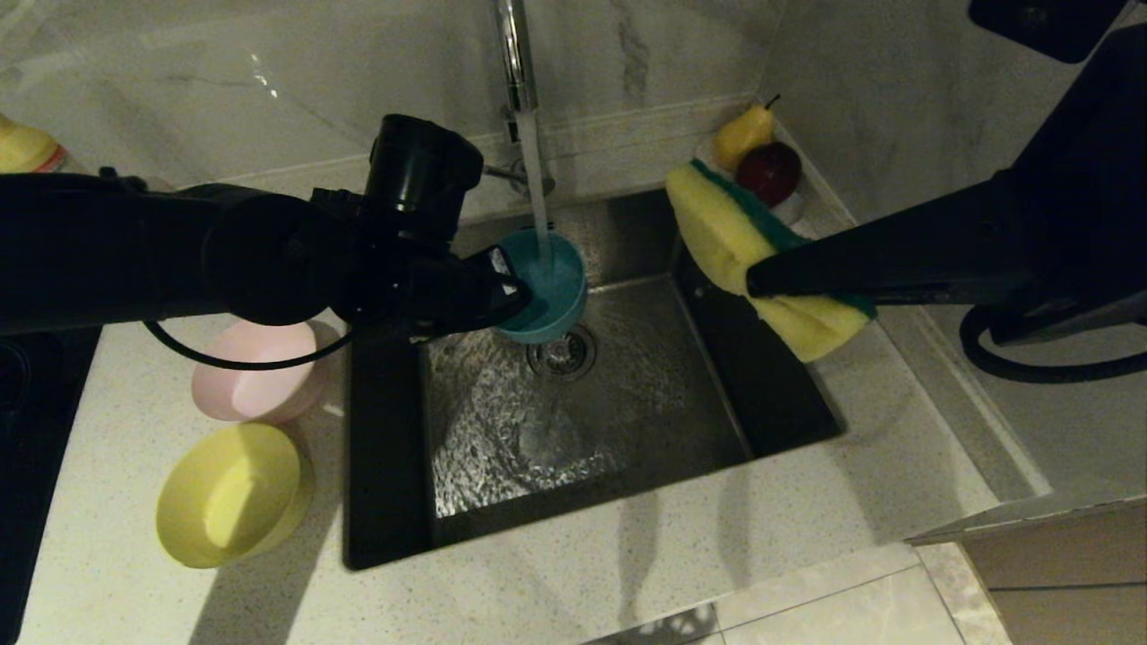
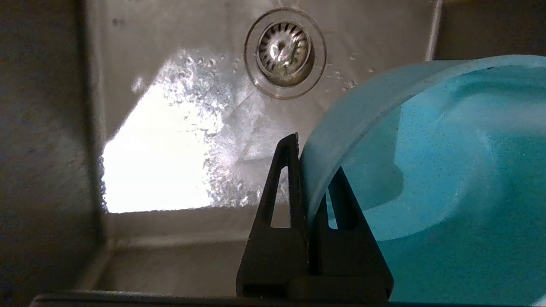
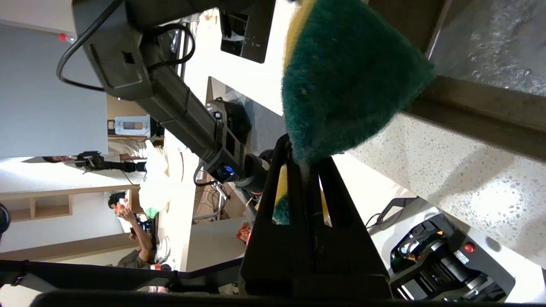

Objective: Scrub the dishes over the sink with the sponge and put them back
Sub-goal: Rinse the bowl

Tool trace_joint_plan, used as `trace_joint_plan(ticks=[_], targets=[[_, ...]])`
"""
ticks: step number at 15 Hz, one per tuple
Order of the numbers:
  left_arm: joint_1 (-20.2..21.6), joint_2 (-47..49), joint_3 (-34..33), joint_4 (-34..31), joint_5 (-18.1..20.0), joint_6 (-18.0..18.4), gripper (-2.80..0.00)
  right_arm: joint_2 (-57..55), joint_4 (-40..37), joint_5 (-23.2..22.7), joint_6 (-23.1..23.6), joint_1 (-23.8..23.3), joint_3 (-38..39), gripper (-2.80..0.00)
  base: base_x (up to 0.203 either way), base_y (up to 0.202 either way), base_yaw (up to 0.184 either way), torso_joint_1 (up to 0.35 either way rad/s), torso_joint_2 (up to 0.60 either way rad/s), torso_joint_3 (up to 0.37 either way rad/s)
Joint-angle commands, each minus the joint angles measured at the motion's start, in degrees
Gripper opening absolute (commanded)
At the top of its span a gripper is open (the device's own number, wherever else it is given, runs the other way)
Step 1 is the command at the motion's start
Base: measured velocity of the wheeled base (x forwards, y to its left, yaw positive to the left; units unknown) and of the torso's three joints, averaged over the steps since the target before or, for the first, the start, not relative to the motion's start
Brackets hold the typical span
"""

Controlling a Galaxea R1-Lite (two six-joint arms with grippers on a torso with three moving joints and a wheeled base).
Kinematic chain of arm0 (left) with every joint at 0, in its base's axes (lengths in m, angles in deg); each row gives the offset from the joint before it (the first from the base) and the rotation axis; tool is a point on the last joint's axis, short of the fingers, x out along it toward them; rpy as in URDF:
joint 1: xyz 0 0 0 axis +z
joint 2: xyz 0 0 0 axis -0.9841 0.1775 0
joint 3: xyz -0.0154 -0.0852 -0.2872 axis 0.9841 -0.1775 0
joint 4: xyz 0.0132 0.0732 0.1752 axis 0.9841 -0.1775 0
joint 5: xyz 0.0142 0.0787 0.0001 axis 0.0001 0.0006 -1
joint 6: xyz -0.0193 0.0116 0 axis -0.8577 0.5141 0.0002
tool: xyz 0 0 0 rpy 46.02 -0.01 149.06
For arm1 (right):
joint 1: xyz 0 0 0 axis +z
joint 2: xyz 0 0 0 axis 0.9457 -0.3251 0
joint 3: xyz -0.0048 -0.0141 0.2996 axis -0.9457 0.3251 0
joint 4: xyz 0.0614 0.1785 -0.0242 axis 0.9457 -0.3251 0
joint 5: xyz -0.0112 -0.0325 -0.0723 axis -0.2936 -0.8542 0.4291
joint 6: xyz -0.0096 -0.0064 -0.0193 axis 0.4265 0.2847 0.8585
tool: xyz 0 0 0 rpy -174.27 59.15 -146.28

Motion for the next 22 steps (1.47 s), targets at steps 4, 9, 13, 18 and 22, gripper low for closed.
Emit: trace_joint_plan(ticks=[4, 9, 13, 18, 22], targets=[[1.34, 2.35, 2.99, -0.18, -0.19, -0.30, -2.80, 0.52, -0.17, -0.11, -0.16, -0.02, 0.74, -2.80, 0.000, 0.000, 0.000, 0.000, 0.00, 0.000], [2.48, 1.82, 1.96, 0.12, -0.45, -1.29, -2.80, 0.26, -0.17, -0.20, -0.24, -0.02, 0.83, -2.80, 0.000, 0.000, 0.000, 0.000, 0.00, 0.000], [3.00, 1.63, 1.75, 0.50, -0.51, -1.42, -2.80, -0.31, -0.09, -0.20, -0.24, 0.07, 0.74, -2.80, 0.000, 0.000, 0.000, 0.000, 0.00, 0.000], [2.92, 1.20, 1.74, 0.53, -0.19, -1.42, -2.80, -0.31, -0.13, -0.21, -0.33, 0.07, 1.14, -2.80, 0.000, 0.000, 0.000, 0.000, 0.00, 0.000], [2.90, 0.78, 0.42, 0.61, -0.29, -1.58, -2.80, 0.71, -0.08, -0.20, -0.18, -0.02, 2.71, -2.80, 0.000, 0.000, 0.000, 0.000, 0.00, 0.000]])
